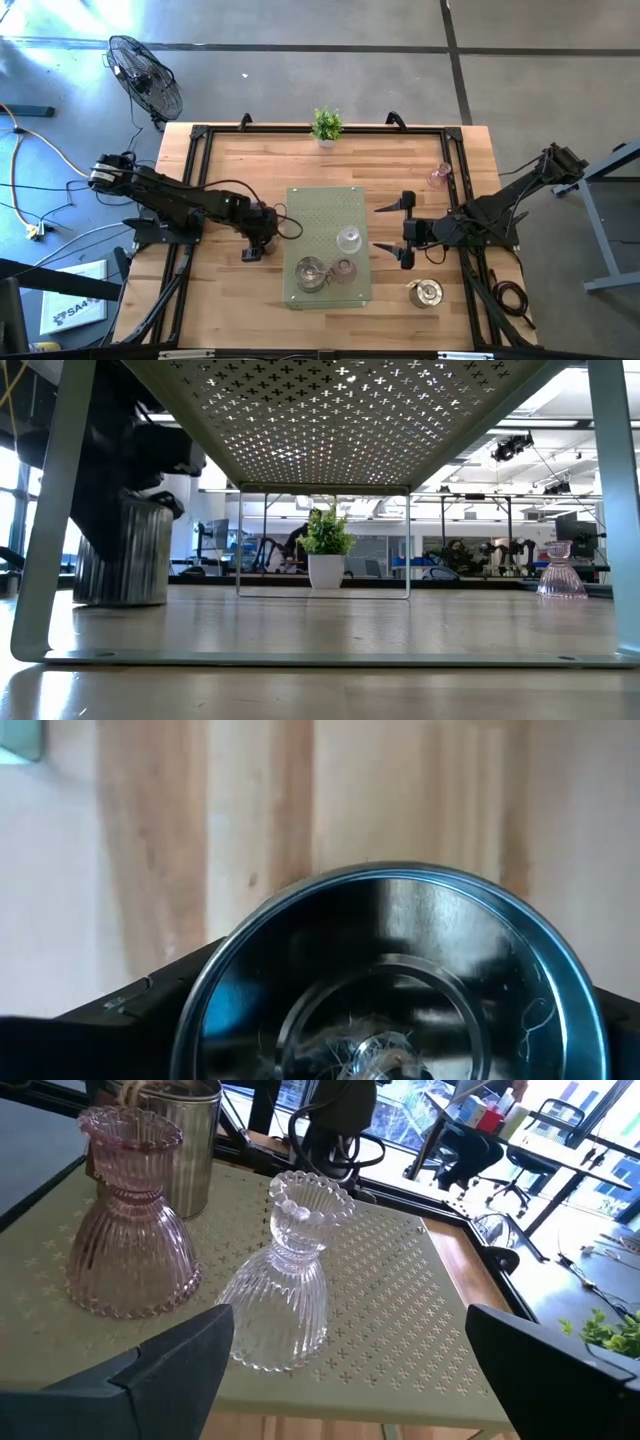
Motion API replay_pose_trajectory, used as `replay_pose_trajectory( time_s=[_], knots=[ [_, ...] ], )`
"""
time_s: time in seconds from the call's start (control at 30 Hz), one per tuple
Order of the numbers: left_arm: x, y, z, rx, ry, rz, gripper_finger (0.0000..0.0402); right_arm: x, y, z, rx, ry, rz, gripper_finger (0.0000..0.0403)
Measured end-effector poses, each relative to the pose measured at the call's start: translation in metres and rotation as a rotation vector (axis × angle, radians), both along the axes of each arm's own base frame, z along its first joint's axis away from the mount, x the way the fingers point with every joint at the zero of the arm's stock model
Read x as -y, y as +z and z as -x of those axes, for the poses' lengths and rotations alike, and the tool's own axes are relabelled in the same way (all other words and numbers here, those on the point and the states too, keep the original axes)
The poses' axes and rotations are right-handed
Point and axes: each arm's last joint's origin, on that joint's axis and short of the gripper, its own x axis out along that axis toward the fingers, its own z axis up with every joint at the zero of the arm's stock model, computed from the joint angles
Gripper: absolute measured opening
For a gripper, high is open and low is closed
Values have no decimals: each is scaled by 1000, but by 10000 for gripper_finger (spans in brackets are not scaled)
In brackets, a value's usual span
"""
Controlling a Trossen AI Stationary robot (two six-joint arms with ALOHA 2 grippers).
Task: Pick & Place candle stick holders
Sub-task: Put the left green scented candle on the shelf aligned with the transparent candle holder
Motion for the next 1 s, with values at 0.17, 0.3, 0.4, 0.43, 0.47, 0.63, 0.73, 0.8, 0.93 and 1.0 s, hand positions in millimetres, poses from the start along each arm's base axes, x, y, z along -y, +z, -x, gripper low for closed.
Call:
replay_pose_trajectory(
  time_s=[0.17, 0.3, 0.4, 0.43, 0.47, 0.63, 0.73, 0.8, 0.93, 1.0],
  knots=[
    [1, 0, -1, 4, -8, 22, 357, 0, 0, 0, 0, 0, 0, 393],
    [1, 0, 0, 2, -9, 22, 363, 0, 0, 0, 0, 0, 0, 393],
    [1, 0, 0, -2, -12, 31, 365, 0, 0, 0, 0, 1, 2, 393],
    [1, 0, 0, -5, -14, 37, 366, 0, 0, 0, 0, 2, 3, 393],
    [1, 0, 0, -7, -17, 43, 366, 0, 0, 0, 0, 1, 3, 393],
    [2, 0, 0, -9, -21, 47, 368, 0, 0, 0, -1, 3, 3, 393],
    [2, 0, 0, -9, -17, 49, 368, 0, 0, 0, 0, 4, -11, 393],
    [2, 0, 0, -9, -11, 51, 368, 0, 0, 0, 2, 0, -25, 393],
    [2, -1, 0, -6, -9, 45, 369, 0, 0, 0, 4, -6, -42, 393],
    [1, -1, 0, -3, -5, 36, 369, 0, 0, 0, 8, -17, -64, 393]
  ],
)
